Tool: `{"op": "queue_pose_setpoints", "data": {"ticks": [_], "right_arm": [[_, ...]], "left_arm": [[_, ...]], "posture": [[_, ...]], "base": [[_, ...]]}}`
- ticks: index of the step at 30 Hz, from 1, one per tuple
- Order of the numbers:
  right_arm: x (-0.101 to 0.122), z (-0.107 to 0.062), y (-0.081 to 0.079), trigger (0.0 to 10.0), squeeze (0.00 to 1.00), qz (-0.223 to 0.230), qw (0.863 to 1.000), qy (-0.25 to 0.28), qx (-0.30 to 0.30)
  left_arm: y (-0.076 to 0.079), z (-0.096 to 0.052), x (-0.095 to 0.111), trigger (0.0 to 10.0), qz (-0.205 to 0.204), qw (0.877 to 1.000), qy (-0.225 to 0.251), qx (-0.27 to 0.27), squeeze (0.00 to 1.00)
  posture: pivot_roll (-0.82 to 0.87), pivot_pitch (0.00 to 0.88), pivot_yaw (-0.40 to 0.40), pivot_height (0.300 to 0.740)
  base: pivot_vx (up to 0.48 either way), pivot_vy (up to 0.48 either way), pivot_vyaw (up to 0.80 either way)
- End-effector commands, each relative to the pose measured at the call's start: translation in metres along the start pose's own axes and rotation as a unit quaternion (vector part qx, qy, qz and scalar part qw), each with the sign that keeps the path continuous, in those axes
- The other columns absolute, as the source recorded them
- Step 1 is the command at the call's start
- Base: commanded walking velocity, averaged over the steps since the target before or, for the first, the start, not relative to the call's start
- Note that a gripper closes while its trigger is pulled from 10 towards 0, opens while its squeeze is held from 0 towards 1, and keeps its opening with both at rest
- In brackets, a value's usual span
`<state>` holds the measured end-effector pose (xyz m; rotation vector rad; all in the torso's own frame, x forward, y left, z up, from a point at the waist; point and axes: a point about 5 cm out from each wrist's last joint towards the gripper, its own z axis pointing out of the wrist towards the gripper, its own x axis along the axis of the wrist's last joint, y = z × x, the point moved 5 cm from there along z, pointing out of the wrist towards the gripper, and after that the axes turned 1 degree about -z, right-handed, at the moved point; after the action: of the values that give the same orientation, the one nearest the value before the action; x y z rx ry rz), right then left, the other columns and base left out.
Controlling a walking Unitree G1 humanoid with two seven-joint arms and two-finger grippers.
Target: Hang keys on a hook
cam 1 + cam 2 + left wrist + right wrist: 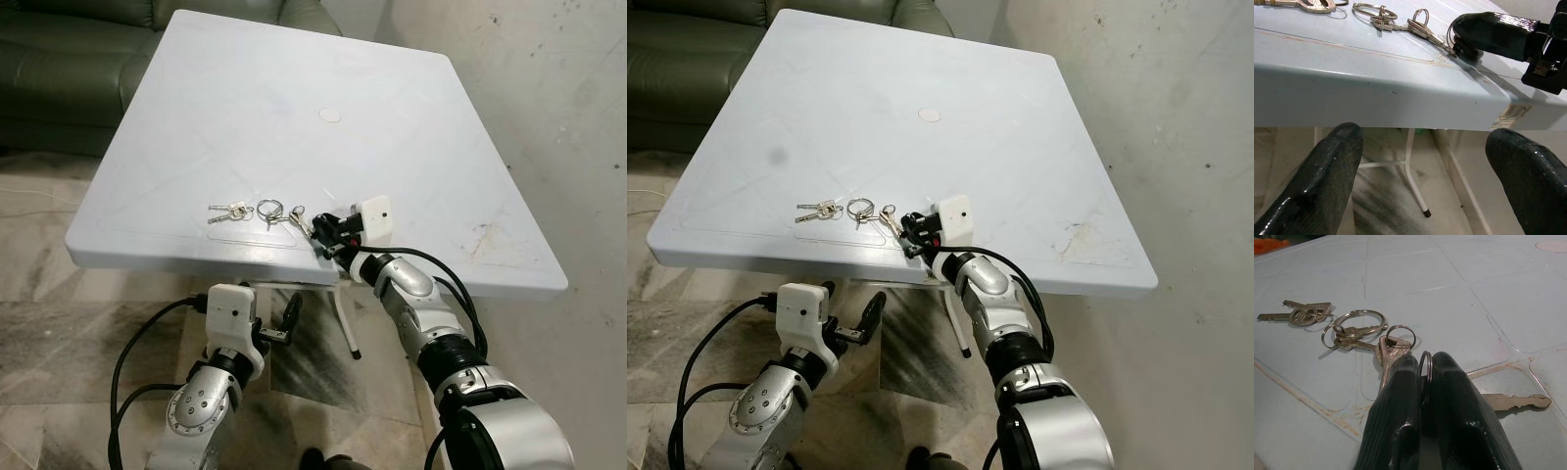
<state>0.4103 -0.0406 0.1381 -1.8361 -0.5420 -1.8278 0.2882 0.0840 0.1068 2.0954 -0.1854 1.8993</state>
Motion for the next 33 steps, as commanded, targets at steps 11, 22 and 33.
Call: {"op": "queue_pose_setpoints", "data": {"ticks": [11, 22, 33], "right_arm": [[0.005, -0.003, 0.008, 0.0, 0.00, -0.001, 1.000, 0.019, -0.017], [0.024, -0.003, 0.020, 0.0, 0.00, -0.001, 0.997, 0.060, -0.050], [0.091, -0.013, 0.048, 0.0, 0.00, 0.081, 0.971, 0.201, -0.105]], "left_arm": [[0.007, -0.001, 0.001, 10.0, -0.005, 1.000, 0.001, -0.006, 0.00], [0.006, 0.004, 0.003, 10.0, 0.001, 1.000, 0.006, -0.006, 0.00], [-0.011, 0.029, 0.027, 10.0, 0.021, 0.999, 0.044, 0.005, 0.00]], "posture": [[0.15, 0.210, -0.208, 0.740], [0.14, 0.197, -0.204, 0.740], [0.12, 0.148, -0.193, 0.740]], "base": [[0.000, 0.000, 0.00], [0.000, 0.000, 0.00], [0.000, 0.000, 0.00]]}}
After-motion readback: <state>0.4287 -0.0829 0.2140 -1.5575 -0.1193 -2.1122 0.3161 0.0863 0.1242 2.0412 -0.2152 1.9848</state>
